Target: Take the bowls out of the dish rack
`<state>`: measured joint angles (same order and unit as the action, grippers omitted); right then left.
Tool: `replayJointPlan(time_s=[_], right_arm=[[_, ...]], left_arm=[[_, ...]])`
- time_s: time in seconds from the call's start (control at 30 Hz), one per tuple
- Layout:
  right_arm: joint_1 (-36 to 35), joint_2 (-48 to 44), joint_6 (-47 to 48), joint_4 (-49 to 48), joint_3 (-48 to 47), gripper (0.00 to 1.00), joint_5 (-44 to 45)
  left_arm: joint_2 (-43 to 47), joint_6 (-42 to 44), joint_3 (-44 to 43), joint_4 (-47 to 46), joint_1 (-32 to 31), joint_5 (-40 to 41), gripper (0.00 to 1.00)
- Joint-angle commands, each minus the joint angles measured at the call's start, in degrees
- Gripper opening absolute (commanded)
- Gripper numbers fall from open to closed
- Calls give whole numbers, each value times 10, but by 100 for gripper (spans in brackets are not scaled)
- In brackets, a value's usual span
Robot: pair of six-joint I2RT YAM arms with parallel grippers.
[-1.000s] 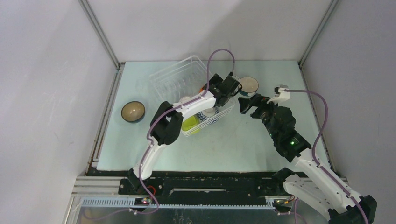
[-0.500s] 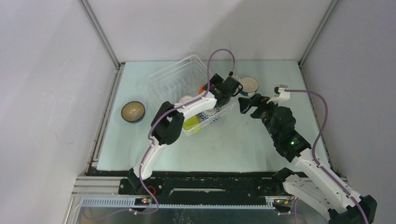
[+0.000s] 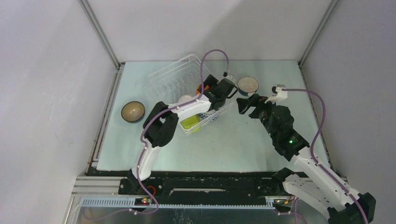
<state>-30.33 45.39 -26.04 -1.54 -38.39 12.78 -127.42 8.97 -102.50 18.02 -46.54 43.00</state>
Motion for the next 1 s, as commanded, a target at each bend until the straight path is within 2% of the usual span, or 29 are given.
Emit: replayJointPlan(time_s=[0.0,0.27,0.57,0.7,0.97], right_arm=[[4,-3,2,-26,1,95,-5],[4,-2,-1,-28,1,94,-12],[4,-3,0,-32,0,94,-14],[4,-4,-2,-34,0,94,-17],[4,-8,-1,-32,0,94,-18]], left_arm=[[76,3,30,-44,21,53,100],[76,11,33,-43,30,55,100],[108,67,62,-14,25,-87,100],[86,78,27,35,25,-137,100],[36,80,-30,65,25,-133,100]])
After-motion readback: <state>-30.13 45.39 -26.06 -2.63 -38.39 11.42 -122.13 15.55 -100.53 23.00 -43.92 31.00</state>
